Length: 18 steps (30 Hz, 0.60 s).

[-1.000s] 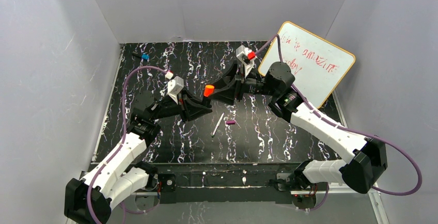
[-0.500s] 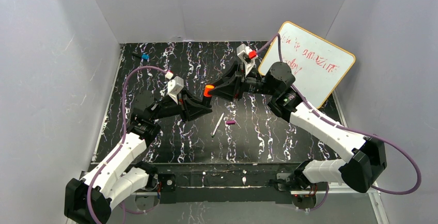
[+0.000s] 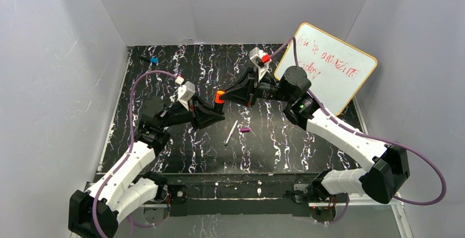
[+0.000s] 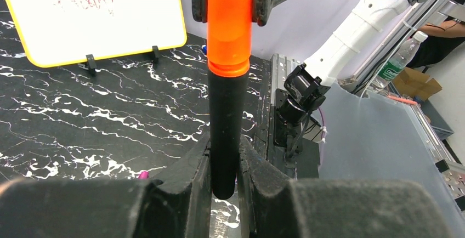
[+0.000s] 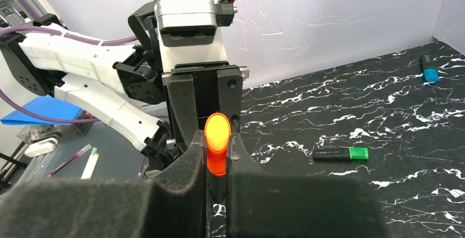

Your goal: Insert the pens into the pen caps

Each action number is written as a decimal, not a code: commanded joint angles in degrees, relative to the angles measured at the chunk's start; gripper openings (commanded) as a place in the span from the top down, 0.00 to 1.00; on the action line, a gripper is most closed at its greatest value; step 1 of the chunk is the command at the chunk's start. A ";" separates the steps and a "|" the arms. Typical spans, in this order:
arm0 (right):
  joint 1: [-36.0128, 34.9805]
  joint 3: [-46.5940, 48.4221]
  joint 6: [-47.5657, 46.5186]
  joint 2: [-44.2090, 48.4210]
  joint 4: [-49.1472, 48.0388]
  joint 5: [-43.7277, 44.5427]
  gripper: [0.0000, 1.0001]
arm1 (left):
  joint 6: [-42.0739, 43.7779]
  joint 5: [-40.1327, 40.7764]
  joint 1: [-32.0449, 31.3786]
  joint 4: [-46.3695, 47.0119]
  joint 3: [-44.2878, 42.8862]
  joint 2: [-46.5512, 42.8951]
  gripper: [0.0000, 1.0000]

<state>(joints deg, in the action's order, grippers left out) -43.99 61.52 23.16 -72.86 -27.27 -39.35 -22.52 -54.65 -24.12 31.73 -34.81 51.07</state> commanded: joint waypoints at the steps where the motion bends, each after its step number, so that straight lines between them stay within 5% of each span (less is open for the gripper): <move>1: -1.16 -0.29 -2.15 -0.16 0.44 -0.11 0.99 | 1.57 -0.28 0.21 0.17 -0.56 -1.17 1.00; 18: -2.46 -2.86 -6.65 0.66 6.85 -1.52 0.99 | 8.83 -1.33 0.86 -9.68 -7.15 -1.65 1.00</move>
<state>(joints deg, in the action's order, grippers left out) -45.19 60.07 19.03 -72.64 -26.28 -38.44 -17.06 -56.21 -23.94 22.39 -37.19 51.33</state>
